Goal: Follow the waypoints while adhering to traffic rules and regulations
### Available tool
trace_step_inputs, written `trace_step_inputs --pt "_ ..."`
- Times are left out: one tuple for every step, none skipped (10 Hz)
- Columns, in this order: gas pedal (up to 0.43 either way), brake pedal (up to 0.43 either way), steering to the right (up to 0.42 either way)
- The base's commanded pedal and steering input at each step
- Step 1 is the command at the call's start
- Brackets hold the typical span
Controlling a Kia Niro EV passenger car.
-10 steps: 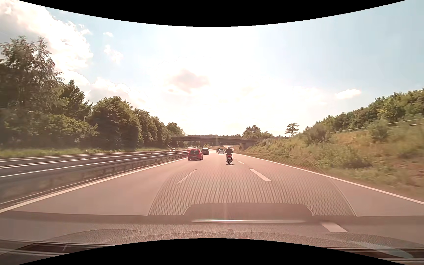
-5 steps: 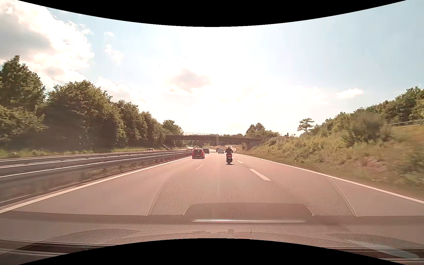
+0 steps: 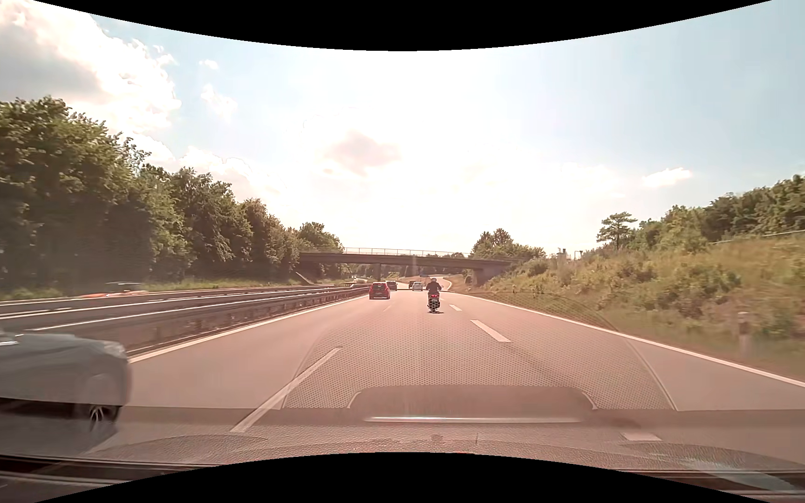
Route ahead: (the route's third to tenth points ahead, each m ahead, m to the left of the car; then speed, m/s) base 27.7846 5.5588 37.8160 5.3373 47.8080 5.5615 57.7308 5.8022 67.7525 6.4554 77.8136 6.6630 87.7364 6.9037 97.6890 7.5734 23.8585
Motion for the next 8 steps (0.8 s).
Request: trace_step_inputs --pt "0.209 0.006 0.0" --pt "0.209 0.012 0.0" --pt "0.209 0.012 0.0" --pt "0.209 0.012 0.0" --pt "0.22 0.012 0.0" --pt "0.228 0.012 0.0" --pt "0.248 0.012 0.0" --pt "0.248 0.012 0.0"
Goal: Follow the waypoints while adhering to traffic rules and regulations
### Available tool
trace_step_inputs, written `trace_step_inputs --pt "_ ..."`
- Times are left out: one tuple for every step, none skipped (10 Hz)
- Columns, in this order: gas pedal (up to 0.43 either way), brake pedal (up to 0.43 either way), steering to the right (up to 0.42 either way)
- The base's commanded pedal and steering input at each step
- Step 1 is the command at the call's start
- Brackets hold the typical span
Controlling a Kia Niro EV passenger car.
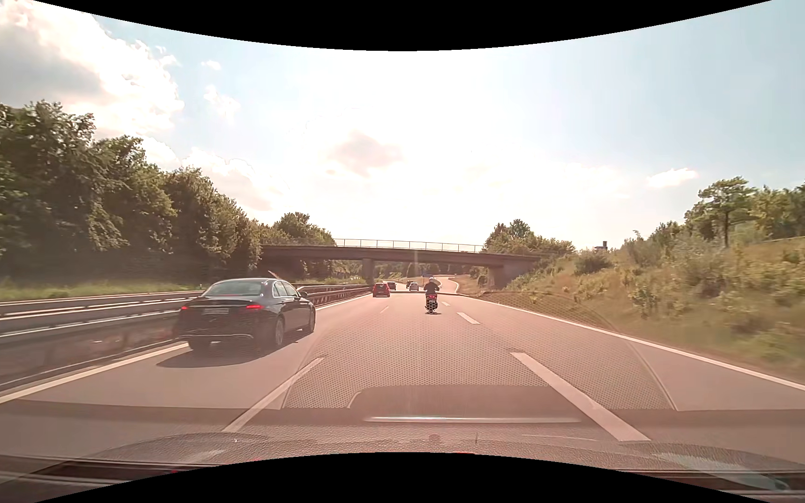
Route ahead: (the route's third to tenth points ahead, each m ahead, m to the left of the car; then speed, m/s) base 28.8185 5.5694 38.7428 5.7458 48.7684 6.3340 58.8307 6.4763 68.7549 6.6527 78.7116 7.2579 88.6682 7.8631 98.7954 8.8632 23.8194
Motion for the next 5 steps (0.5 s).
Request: trace_step_inputs --pt "0.248 0.012 0.0" --pt "0.248 0.012 0.0" --pt "0.248 0.012 0.0" --pt "0.26 0.012 -0.001" --pt "0.26 0.012 -0.001"
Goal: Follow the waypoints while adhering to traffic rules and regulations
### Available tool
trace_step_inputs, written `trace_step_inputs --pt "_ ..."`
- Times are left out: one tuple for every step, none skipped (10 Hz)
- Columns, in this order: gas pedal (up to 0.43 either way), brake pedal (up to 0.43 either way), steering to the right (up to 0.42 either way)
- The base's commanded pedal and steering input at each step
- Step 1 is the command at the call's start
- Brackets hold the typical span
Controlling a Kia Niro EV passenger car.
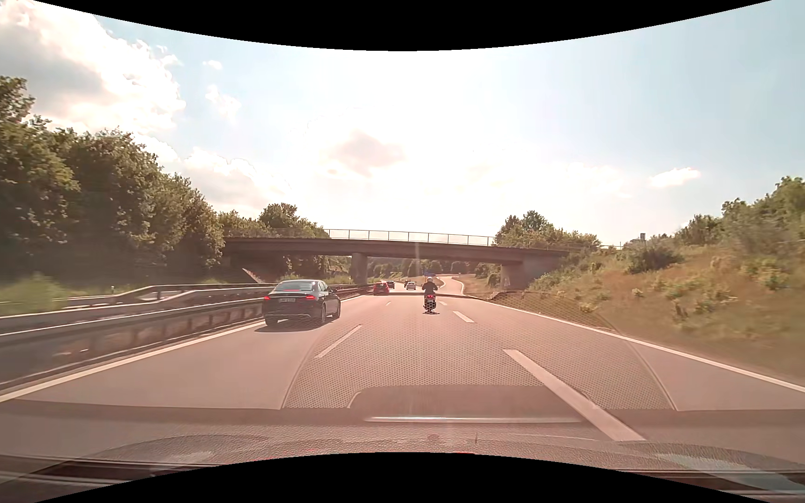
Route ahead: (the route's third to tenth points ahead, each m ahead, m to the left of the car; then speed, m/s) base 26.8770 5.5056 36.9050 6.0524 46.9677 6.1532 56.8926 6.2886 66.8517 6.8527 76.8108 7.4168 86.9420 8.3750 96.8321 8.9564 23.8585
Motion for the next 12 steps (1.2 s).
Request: trace_step_inputs --pt "0.26 0.012 -0.002" --pt "0.26 0.012 -0.003" --pt "0.26 0.012 -0.002" --pt "0.26 0.012 -0.002" --pt "0.26 0.012 -0.002" --pt "0.26 0.012 -0.002" --pt "0.28 0.012 -0.002" --pt "0.287 0.012 -0.002" --pt "0.287 0.012 -0.002" --pt "0.287 0.012 -0.002" --pt "0.287 0.012 -0.002" --pt "0.287 0.006 -0.002"
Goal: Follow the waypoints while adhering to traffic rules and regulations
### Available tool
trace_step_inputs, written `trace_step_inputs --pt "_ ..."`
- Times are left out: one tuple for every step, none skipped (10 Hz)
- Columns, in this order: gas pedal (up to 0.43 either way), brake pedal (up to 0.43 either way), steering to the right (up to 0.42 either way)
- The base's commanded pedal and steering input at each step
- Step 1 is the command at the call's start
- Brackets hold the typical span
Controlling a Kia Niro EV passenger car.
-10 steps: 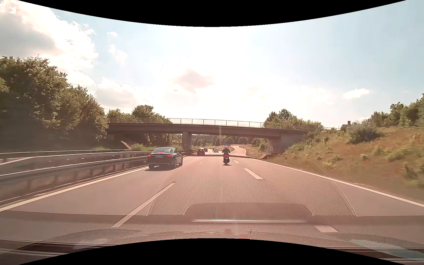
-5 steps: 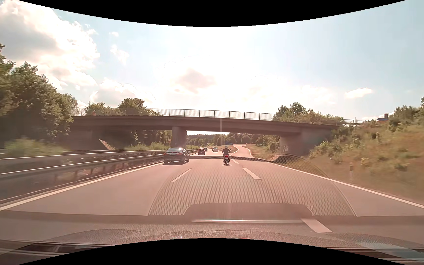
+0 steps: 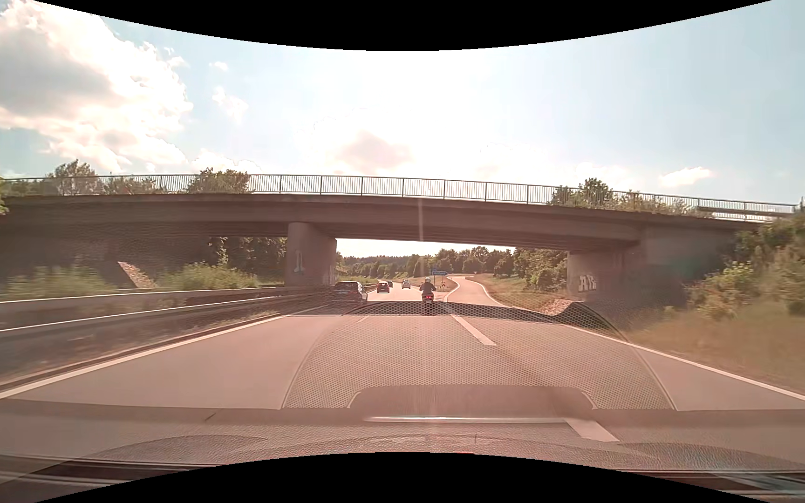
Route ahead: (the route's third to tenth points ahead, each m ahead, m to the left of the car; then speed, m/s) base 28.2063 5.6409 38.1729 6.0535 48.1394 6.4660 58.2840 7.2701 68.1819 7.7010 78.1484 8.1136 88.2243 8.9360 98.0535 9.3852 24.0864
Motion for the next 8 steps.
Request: trace_step_inputs --pt "0.287 0.012 -0.003" --pt "0.287 0.012 -0.003" --pt "0.287 0.012 -0.003" --pt "0.287 0.012 -0.003" --pt "0.287 0.012 -0.003" --pt "0.287 0.012 -0.003" --pt "0.287 0.012 -0.005" --pt "0.287 0.012 -0.009"
